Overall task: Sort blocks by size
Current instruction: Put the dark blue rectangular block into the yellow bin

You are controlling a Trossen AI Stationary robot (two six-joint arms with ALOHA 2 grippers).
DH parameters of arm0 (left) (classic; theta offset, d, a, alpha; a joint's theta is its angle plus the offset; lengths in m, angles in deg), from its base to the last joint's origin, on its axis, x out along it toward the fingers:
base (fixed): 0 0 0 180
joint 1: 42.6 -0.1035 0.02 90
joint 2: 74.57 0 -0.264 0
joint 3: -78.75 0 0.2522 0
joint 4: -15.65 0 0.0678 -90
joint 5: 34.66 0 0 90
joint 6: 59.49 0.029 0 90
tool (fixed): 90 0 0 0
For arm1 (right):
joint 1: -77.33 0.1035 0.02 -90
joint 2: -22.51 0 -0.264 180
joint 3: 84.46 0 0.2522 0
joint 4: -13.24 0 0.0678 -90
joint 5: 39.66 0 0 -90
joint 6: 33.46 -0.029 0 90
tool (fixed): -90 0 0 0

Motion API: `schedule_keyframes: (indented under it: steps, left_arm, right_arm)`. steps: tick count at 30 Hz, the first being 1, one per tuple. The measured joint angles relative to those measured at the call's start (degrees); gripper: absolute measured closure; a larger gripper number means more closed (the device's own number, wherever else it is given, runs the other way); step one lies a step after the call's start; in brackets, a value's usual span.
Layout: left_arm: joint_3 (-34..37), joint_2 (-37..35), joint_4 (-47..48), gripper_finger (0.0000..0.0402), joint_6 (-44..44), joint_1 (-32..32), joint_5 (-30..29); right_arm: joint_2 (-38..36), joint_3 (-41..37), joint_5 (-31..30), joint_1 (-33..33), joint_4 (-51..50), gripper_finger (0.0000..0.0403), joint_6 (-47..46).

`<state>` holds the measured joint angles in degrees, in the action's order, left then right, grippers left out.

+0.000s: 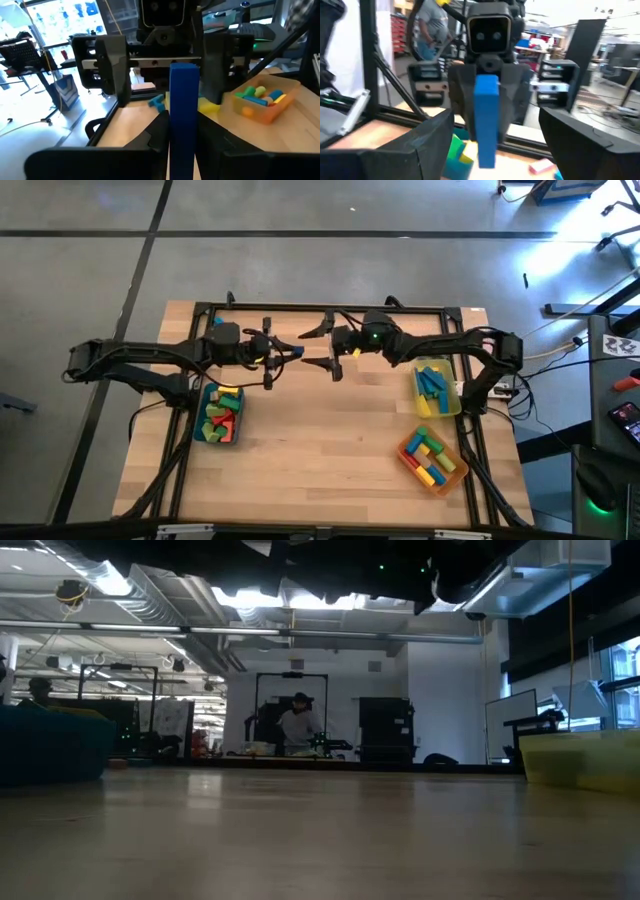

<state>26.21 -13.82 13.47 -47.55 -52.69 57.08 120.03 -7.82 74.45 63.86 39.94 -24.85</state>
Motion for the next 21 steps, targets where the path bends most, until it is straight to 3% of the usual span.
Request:
schedule_keyframes:
  steps: [5,8,21]
  left_arm:
    - [0.0,0.0,-0.2,0.0345,0.0,0.0,0.0]
    - [0.0,0.0,-0.2,0.0345,0.0,0.0,0.0]
    - [0.0,0.0,0.1,0.0344,0.0,0.0,0.0]
  right_arm:
    - [1.1,1.7,1.0,0.9,0.0,0.0115,-1.3]
    - [1.7,2.5,0.8,2.0,0.4,0.0138,-0.7]
    - [2.9,4.9,-3.2,3.0,-1.7,0.0344,0.9]
